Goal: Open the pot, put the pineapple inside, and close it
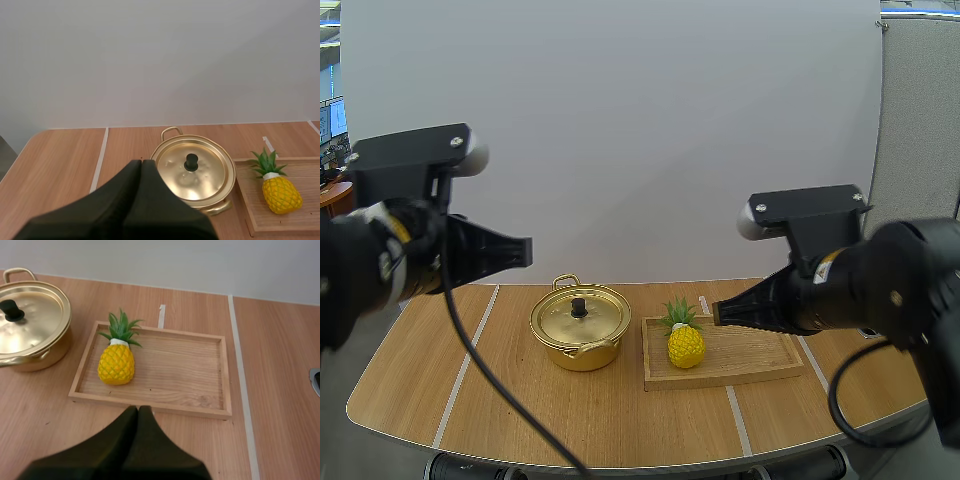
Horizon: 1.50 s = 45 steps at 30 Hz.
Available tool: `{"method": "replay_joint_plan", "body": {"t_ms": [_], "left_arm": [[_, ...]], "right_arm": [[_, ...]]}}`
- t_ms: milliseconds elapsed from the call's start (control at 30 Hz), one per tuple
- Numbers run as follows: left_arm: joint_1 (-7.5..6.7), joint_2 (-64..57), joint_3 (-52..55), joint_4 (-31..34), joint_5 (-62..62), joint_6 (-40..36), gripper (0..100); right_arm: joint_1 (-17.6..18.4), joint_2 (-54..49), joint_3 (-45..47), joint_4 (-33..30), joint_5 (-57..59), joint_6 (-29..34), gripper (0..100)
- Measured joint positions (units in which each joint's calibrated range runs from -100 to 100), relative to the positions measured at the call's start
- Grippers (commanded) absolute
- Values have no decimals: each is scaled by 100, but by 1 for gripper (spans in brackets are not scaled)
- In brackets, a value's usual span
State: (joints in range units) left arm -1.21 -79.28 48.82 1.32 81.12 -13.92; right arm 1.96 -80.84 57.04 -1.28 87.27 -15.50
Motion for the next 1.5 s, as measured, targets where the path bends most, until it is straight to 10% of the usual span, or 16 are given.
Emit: {"method": "replay_joint_plan", "body": {"t_ms": [533,767,800,967,1133,1500], "left_arm": [[0,1642,0,-52,-851,10,0],[0,1683,0,-52,-851,10,0],[0,1683,0,-52,-851,10,0],[0,1683,0,-52,-851,10,28],[0,1683,0,-52,-851,25,100],[0,1683,0,-76,-851,937,100]], "right_arm": [[0,1614,0,13,-1028,0,4],[0,1627,0,35,-1506,0,100],[0,1627,0,45,-1619,0,100],[0,1627,0,43,-1729,0,100],[0,1627,0,43,-1829,0,100],[0,1627,0,171,-1950,0,100]]}}
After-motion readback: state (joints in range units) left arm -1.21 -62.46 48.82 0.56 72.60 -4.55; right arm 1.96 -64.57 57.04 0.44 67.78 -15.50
